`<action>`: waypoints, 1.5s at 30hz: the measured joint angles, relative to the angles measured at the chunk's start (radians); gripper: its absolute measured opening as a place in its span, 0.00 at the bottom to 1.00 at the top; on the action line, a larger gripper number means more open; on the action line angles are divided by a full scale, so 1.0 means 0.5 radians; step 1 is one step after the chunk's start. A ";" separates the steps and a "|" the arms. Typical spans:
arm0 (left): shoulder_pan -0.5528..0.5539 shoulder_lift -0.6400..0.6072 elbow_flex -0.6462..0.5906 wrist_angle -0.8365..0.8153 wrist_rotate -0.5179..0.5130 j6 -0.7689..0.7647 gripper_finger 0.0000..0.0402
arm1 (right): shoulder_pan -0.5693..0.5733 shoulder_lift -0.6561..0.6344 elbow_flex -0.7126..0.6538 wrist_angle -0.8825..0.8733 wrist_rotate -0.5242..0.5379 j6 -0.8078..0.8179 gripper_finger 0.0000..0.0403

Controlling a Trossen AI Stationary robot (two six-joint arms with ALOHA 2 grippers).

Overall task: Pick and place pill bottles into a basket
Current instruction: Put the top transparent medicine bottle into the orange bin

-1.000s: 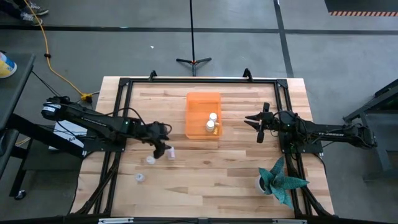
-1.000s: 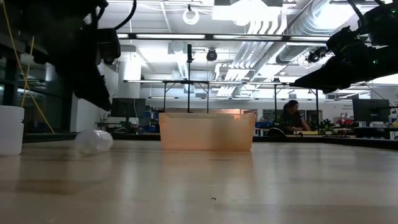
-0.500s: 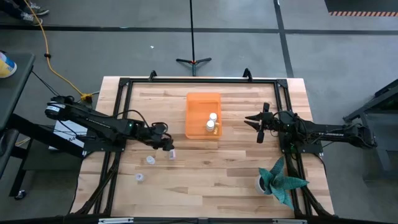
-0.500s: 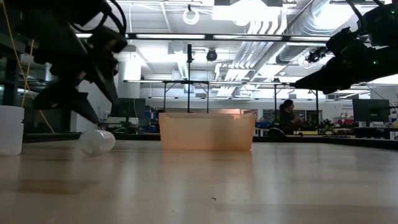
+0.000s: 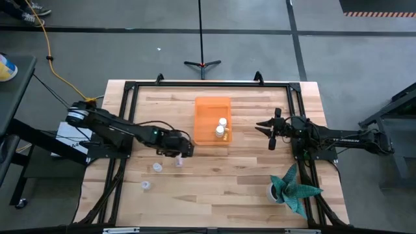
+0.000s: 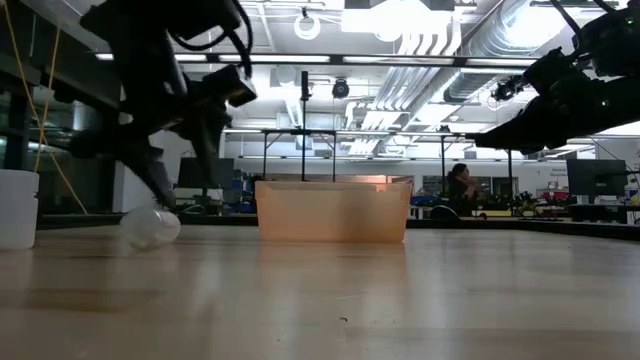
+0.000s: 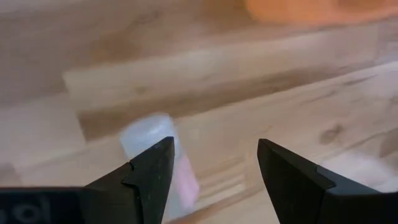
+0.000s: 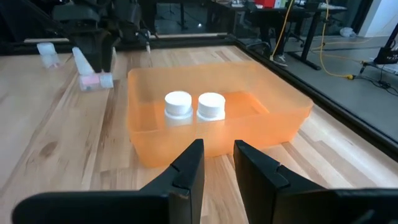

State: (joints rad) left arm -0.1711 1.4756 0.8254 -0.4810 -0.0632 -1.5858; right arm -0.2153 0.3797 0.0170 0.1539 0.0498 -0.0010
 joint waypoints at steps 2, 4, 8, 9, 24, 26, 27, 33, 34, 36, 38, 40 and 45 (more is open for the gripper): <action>0.000 0.077 0.064 -0.089 0.067 -0.046 0.66 | 0.000 0.001 0.000 -0.016 0.001 0.000 0.19; 0.000 0.128 0.129 -0.162 0.085 -0.082 0.66 | 0.000 0.002 0.001 -0.046 0.003 0.000 0.19; 0.000 0.182 0.205 -0.319 0.033 -0.137 0.66 | 0.000 0.015 0.001 -0.067 0.008 -0.008 0.19; 0.000 0.174 0.223 -0.352 0.002 -0.138 0.66 | 0.000 0.023 0.001 -0.064 0.008 -0.008 0.19; -0.094 0.190 0.432 -0.719 0.019 0.322 0.66 | -0.001 0.025 0.001 -0.092 0.016 -0.014 0.19; -0.121 0.208 0.432 -0.763 0.042 0.323 0.66 | -0.001 0.025 0.001 -0.092 0.015 -0.014 0.19; -0.131 0.207 0.431 -0.791 0.058 0.335 0.66 | -0.001 0.025 0.001 -0.092 0.016 -0.014 0.19; -0.171 0.214 0.431 -0.794 0.072 0.673 0.66 | -0.001 0.025 0.000 -0.091 0.015 -0.014 0.19; -0.174 0.214 0.431 -0.792 0.067 0.732 0.66 | -0.001 0.025 0.000 -0.090 0.015 -0.014 0.19; -0.176 0.215 0.431 -0.795 0.052 0.763 0.66 | -0.001 0.025 0.000 -0.092 0.015 -0.014 0.19; -0.174 0.215 0.431 -0.795 0.046 0.744 0.66 | -0.001 0.025 0.000 -0.093 0.015 -0.012 0.19; -0.171 0.215 0.431 -0.795 0.044 0.679 0.66 | -0.001 0.025 0.000 -0.093 0.015 -0.005 0.19; -0.170 0.215 0.431 -0.794 0.040 0.649 0.66 | -0.001 0.025 0.000 -0.094 0.014 -0.008 0.19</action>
State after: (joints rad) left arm -0.2562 1.5829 1.0409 -0.8780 -0.0433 -1.2615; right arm -0.2157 0.3923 0.0168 0.1070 0.0570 -0.0048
